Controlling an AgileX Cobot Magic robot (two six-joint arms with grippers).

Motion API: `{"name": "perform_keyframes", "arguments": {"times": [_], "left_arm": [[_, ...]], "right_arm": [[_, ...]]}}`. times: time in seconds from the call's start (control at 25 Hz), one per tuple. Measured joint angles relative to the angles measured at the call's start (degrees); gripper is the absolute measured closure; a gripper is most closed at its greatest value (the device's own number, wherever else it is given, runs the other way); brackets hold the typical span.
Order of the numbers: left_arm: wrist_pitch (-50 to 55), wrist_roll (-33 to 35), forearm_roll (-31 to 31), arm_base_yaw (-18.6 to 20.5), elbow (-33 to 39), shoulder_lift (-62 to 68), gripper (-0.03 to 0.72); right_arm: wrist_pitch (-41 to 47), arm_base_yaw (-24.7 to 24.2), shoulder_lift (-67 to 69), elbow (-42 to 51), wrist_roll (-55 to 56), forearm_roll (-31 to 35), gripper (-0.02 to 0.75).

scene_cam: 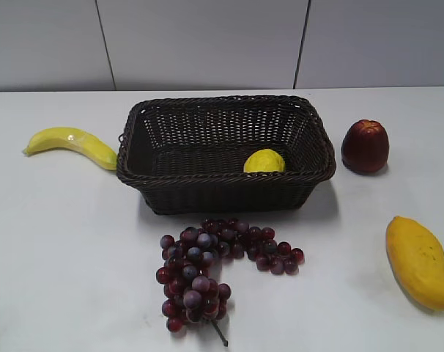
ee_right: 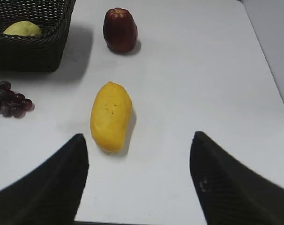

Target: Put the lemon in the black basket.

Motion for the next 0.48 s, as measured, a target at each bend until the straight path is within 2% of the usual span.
{"name": "perform_keyframes", "arguments": {"times": [0.48], "left_arm": [[-5.5,2.4,-3.1,0.0,2.1,0.0,0.099]], "right_arm": [[0.0,0.0,0.0,0.0,0.0,0.0,0.183]]}}
